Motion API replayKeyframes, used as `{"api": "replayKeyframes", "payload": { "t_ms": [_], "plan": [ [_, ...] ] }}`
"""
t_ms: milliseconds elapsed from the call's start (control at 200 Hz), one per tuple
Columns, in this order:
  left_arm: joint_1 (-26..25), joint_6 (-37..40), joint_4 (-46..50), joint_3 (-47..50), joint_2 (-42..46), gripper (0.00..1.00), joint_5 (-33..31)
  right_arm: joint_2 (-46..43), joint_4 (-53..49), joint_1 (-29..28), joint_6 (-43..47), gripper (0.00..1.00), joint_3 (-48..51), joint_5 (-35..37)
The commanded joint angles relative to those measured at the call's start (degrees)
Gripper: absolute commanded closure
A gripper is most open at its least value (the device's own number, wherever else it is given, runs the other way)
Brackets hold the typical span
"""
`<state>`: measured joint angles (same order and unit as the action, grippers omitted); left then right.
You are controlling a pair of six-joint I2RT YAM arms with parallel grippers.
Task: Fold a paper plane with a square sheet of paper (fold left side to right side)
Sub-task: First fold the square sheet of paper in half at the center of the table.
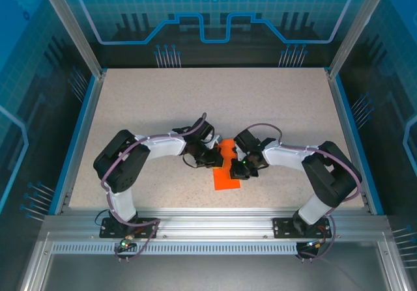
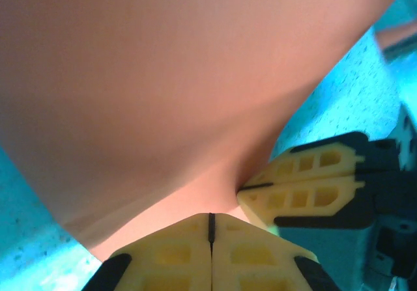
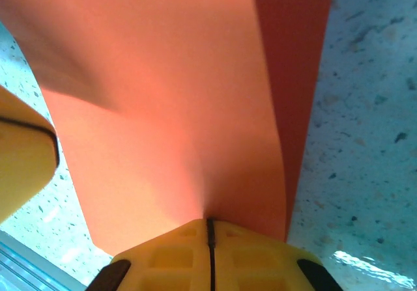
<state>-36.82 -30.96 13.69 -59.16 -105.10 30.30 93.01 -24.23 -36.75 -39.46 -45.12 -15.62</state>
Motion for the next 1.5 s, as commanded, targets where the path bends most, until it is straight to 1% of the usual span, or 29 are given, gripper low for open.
{"api": "replayKeyframes", "payload": {
  "t_ms": [0, 120, 295, 860, 1295, 1496],
  "plan": [
    [0.96, 3.38, -4.40, 0.13, -1.76, 0.96, 1.56, 4.30, -3.87, -1.04, 0.00, 0.93, 2.23, 5.11],
    [1.09, 4.41, -6.36, 0.18, -2.97, 1.00, 2.65, 4.46, -3.99, -1.04, 0.19, 0.93, 2.23, 5.21],
    [1.66, 4.52, -6.30, -0.06, -4.65, 1.00, 2.40, 4.49, -4.41, -0.96, 0.18, 0.93, 2.15, 5.54],
    [4.75, 5.57, -6.49, 2.20, -5.55, 1.00, 1.61, 6.72, -5.92, -0.83, 0.88, 0.93, 1.77, 5.61],
    [8.04, 7.48, -9.10, 3.95, -6.38, 1.00, 0.77, 7.10, -6.22, -0.69, 1.23, 0.93, 2.39, 5.78],
    [9.64, 7.08, -10.24, 3.57, -6.17, 1.00, -0.11, 7.31, -6.23, -0.69, 1.14, 0.93, 2.77, 5.78]
  ]
}}
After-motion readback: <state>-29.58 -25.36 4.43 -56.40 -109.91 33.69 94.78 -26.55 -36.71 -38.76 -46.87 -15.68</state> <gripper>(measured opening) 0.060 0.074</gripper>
